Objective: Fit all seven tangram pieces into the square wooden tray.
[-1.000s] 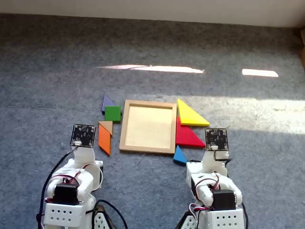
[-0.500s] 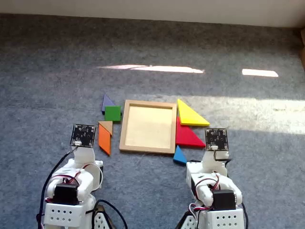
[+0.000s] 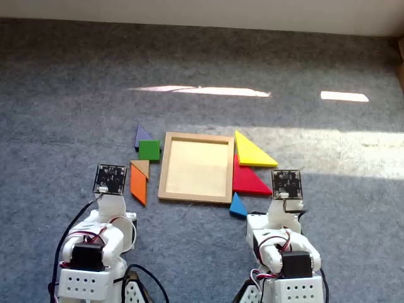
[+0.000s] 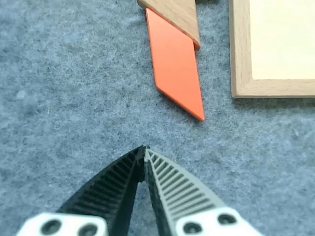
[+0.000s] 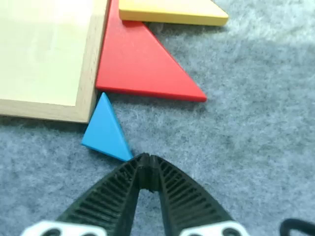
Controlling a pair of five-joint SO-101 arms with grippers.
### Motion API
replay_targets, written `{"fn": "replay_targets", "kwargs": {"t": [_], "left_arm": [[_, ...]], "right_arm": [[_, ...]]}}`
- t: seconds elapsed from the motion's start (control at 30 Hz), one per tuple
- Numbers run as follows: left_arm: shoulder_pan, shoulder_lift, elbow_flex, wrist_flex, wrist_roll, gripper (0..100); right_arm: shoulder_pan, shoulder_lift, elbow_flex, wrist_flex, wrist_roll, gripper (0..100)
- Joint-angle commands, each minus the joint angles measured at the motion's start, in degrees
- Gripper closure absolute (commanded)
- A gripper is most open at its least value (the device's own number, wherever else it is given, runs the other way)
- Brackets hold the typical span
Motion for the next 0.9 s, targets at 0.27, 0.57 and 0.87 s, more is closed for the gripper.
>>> {"fn": "replay_targets", "kwargs": {"t": [0.27, 0.57, 0.87], "left_arm": [[0.40, -1.80, 1.10, 0.26, -0.44, 99], [0.40, -1.80, 1.10, 0.26, -0.44, 99], [0.40, -1.80, 1.10, 0.26, -0.44, 99]], "right_arm": [[0.48, -0.57, 5.93, 0.48, -0.62, 98.3], [9.80, -0.66, -0.48, -1.80, 0.62, 97.8], [14.73, -0.40, -6.90, -9.71, 21.98, 97.8]]}}
